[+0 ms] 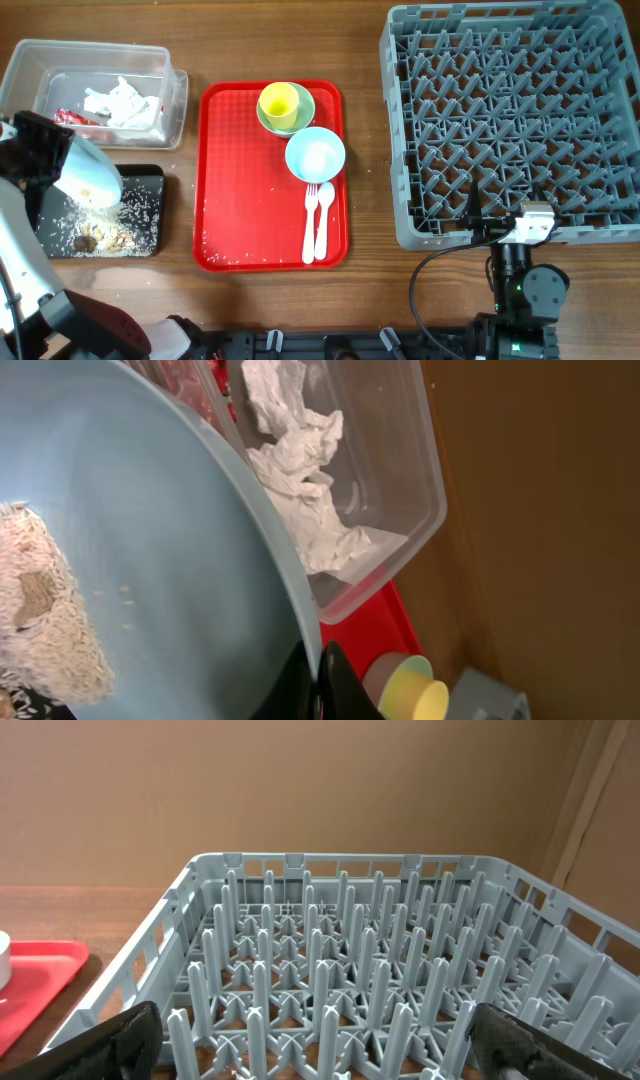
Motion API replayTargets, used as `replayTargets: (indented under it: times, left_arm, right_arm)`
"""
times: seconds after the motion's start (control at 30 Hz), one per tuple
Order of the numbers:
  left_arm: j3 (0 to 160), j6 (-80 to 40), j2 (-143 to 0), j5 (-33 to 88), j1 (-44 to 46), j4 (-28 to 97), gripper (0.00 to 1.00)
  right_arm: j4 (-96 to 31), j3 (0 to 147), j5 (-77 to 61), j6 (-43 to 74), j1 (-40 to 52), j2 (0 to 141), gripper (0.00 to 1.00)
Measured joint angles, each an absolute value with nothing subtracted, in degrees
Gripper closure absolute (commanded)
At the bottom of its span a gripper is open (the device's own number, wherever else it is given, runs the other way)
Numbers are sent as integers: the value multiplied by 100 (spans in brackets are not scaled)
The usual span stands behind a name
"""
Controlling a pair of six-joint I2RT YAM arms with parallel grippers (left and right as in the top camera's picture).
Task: Sort waste into correct bins and load items into the dishwasher rack
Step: 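Lift the plate over the black tray and tip the food off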
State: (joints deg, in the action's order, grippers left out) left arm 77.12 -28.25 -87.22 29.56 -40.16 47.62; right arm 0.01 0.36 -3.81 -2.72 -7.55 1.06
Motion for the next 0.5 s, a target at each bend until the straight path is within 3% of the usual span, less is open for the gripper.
replayTargets:
  times: [0.33, 0.5]
  left_arm:
    - [7706, -2532, -8759, 4305, -4473, 4810, 96]
    - [7697, -2453, -8823, 4410, -4628, 4722, 96]
  right_arm:
    - [1, 36, -381, -272, -755, 106, 0]
    - [1, 36, -381, -272, -755, 106, 0]
